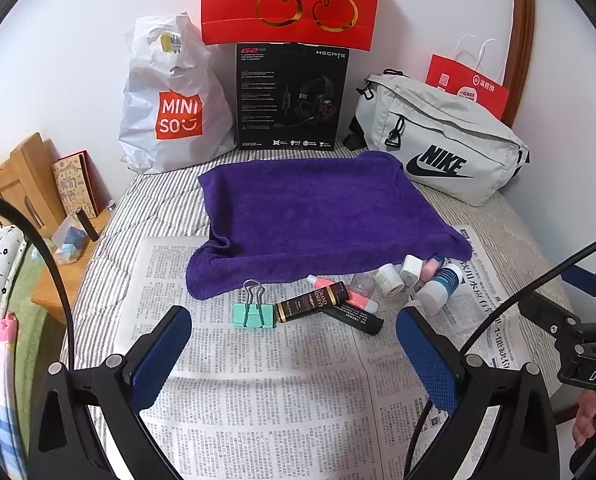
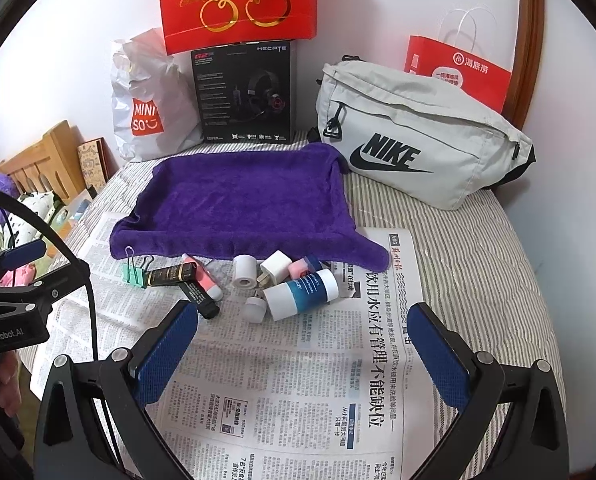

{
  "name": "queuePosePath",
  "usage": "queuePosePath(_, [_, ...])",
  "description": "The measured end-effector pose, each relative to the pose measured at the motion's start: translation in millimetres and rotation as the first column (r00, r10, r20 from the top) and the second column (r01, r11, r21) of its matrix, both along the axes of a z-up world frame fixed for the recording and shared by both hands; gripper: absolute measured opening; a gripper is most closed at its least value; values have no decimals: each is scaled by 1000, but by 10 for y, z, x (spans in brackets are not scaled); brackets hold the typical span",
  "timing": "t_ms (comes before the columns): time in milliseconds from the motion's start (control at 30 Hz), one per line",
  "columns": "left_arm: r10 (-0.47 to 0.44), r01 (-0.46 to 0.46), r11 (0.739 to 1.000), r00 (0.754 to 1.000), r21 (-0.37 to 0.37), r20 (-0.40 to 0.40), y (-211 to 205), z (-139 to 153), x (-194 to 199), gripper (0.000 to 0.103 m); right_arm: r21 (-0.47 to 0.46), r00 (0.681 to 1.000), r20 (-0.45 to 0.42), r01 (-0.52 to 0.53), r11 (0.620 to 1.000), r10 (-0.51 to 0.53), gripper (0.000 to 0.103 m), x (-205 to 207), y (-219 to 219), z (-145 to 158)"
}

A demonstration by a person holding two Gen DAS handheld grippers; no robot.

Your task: Organize rigid objects

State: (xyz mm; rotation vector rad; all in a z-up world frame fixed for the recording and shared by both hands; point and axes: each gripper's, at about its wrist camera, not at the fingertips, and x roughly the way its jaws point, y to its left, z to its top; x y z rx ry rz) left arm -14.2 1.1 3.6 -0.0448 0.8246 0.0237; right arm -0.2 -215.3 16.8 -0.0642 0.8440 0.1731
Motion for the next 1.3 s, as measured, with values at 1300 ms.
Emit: queuePosePath(1300, [-3, 3, 999, 1000, 34, -9, -22, 8, -38, 103, 2, 1000, -3, -11, 1000, 11, 103, -52, 16, 41])
